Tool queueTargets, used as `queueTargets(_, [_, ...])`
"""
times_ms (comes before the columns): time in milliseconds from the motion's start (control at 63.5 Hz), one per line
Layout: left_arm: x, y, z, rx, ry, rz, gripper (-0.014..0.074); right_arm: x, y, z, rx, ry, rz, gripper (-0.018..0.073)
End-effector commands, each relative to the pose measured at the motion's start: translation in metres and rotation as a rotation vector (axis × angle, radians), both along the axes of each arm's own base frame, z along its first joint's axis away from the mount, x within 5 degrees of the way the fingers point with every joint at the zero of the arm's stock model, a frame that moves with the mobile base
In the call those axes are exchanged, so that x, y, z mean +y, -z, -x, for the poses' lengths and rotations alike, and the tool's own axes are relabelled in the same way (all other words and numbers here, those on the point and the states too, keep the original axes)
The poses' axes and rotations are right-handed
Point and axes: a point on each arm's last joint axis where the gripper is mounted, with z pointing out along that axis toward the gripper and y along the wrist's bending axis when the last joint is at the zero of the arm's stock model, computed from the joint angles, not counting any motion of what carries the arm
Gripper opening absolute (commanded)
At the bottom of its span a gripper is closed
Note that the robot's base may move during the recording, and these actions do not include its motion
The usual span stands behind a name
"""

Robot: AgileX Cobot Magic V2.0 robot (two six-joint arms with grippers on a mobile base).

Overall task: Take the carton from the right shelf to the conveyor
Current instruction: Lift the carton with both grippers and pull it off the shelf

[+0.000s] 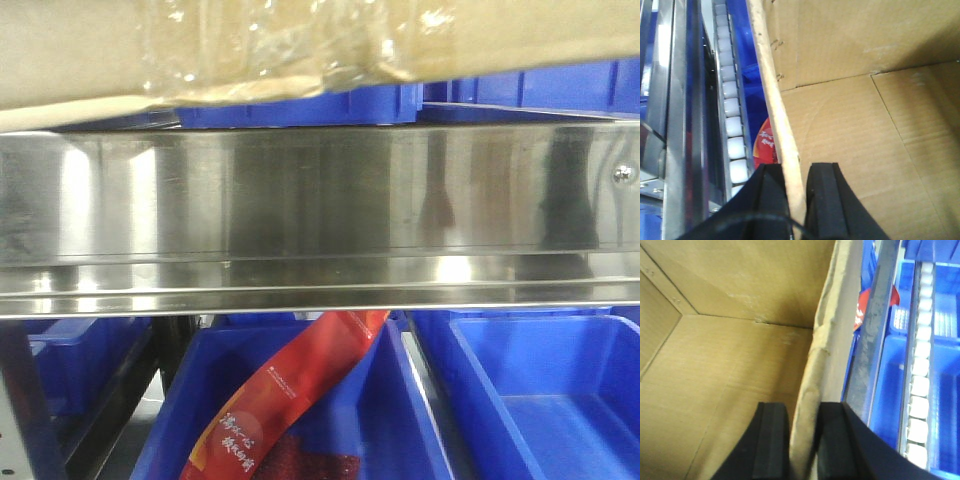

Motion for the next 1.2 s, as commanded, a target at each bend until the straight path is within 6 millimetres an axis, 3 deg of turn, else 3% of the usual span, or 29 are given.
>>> queueTargets(0, [0.008, -0.004, 0.002, -0.038, -0.027, -0.067, -0.0016, -0.003, -0.003, -0.003, -0.056, 0.018, 0.016, -0.0069])
queueTargets(346, [0.004, -0.014, -0.005, -0.173, -0.001, -0.022, -0.0016, -0.001, 0.005, -0.009, -0.027, 0.017, 0.026, -0.0069])
queueTargets(1180, [0.007, -0.015, -0.006, -0.191, -0.018, -0.056, -0.0016, -0.001, 0.004, -0.009, -0.027, 0.017, 0.024, -0.0069])
